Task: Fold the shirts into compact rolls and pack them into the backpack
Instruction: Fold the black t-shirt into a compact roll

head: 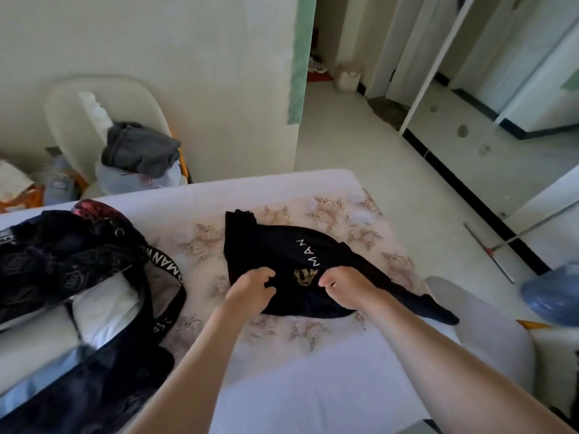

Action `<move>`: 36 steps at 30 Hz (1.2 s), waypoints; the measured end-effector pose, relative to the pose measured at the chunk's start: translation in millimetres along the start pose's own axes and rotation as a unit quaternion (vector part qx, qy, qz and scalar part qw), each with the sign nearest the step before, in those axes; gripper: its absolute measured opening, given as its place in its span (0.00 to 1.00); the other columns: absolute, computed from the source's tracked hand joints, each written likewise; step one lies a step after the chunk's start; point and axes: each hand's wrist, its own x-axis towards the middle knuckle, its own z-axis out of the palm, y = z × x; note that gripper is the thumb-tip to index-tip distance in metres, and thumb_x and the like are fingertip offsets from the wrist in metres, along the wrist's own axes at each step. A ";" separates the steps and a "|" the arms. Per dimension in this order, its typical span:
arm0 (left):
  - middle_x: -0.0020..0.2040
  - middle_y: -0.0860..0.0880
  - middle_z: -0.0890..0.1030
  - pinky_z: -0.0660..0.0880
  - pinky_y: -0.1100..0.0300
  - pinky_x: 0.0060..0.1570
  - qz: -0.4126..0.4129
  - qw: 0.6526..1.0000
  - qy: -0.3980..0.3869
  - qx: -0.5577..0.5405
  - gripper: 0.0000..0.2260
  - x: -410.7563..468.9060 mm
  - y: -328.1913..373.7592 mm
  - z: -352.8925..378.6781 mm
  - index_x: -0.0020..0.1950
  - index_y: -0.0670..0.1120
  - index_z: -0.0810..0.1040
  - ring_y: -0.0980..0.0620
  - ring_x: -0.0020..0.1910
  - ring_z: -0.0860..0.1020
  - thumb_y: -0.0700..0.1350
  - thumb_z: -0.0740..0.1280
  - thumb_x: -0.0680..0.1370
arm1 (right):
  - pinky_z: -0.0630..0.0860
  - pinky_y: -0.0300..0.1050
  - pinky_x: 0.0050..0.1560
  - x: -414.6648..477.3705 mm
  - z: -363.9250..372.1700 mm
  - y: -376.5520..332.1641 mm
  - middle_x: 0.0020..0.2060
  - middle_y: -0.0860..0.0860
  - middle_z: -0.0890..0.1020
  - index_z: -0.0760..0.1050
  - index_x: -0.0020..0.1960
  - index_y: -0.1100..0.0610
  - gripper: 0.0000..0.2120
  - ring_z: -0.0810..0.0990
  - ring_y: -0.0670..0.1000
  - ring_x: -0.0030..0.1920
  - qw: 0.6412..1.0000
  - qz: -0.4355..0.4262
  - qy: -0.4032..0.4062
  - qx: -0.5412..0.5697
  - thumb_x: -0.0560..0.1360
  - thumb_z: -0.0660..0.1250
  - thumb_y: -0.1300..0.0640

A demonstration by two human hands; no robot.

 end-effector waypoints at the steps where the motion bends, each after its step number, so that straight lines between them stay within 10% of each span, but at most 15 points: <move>1: 0.69 0.51 0.73 0.74 0.56 0.62 0.020 1.000 -0.013 0.010 0.20 1.2 4.8 14.8 0.73 0.52 0.69 0.50 0.64 0.75 0.47 0.65 0.81 | 0.72 0.44 0.66 -2.0 9.5 10.9 0.65 0.48 0.78 0.77 0.66 0.51 0.17 0.75 0.49 0.66 1.000 0.026 -0.014 -0.002 0.79 0.60 0.60; 9: 0.74 0.48 0.58 0.67 0.49 0.68 0.097 0.962 -0.021 0.256 0.34 16.6 35.1 107.2 0.79 0.56 0.51 0.45 0.69 0.63 0.46 0.66 0.79 | 0.65 0.50 0.70 11.1 59.8 74.9 0.71 0.47 0.64 0.62 0.76 0.47 0.30 0.65 0.52 0.72 0.978 -0.006 0.047 -0.203 0.77 0.68 0.56; 14: 0.63 0.45 0.68 0.72 0.51 0.63 0.067 0.967 -0.046 0.243 0.28 23.9 40.2 94.3 0.75 0.54 0.66 0.43 0.62 0.70 0.34 0.62 0.77 | 0.75 0.54 0.56 29.2 60.7 93.0 0.55 0.50 0.76 0.81 0.50 0.49 0.12 0.78 0.55 0.54 0.948 -0.077 0.204 -0.232 0.69 0.78 0.50; 21: 0.61 0.45 0.79 0.69 0.52 0.61 -0.083 0.916 -0.079 0.384 0.15 14.9 10.6 30.1 0.63 0.46 0.78 0.43 0.60 0.76 0.41 0.61 0.78 | 0.77 0.45 0.46 22.4 27.4 12.7 0.40 0.49 0.84 0.78 0.45 0.53 0.14 0.83 0.48 0.40 0.987 -0.061 -0.148 0.024 0.78 0.63 0.43; 24: 0.69 0.45 0.74 0.61 0.49 0.70 -0.157 0.882 -0.105 0.431 0.18 3.1 -10.9 13.1 0.69 0.45 0.73 0.42 0.68 0.69 0.43 0.60 0.79 | 0.80 0.47 0.50 28.0 31.7 -3.7 0.45 0.44 0.84 0.80 0.50 0.48 0.13 0.83 0.43 0.41 0.989 -0.073 -0.102 0.085 0.80 0.60 0.44; 27: 0.65 0.46 0.73 0.65 0.52 0.64 -0.118 0.919 0.024 0.375 0.17 -2.9 -17.6 20.2 0.67 0.50 0.74 0.44 0.65 0.68 0.43 0.63 0.77 | 0.81 0.51 0.50 50.6 34.4 -1.2 0.52 0.47 0.83 0.77 0.60 0.51 0.13 0.82 0.47 0.47 0.996 -0.016 0.074 0.057 0.83 0.57 0.48; 31: 0.71 0.47 0.66 0.70 0.51 0.62 -0.100 0.983 0.084 0.128 0.22 -8.8 -25.3 57.8 0.74 0.51 0.65 0.44 0.67 0.66 0.46 0.62 0.81 | 0.80 0.48 0.40 68.1 54.5 -7.6 0.47 0.48 0.81 0.74 0.66 0.53 0.18 0.81 0.50 0.42 0.996 0.080 0.018 0.016 0.82 0.57 0.46; 36: 0.81 0.49 0.47 0.52 0.49 0.76 -0.098 0.988 0.050 0.110 0.29 -24.0 -42.6 90.9 0.80 0.52 0.49 0.46 0.79 0.45 0.57 0.56 0.83 | 0.72 0.39 0.32 75.8 81.9 -30.9 0.33 0.44 0.77 0.73 0.40 0.49 0.11 0.75 0.44 0.32 0.994 0.027 -0.004 0.103 0.81 0.63 0.52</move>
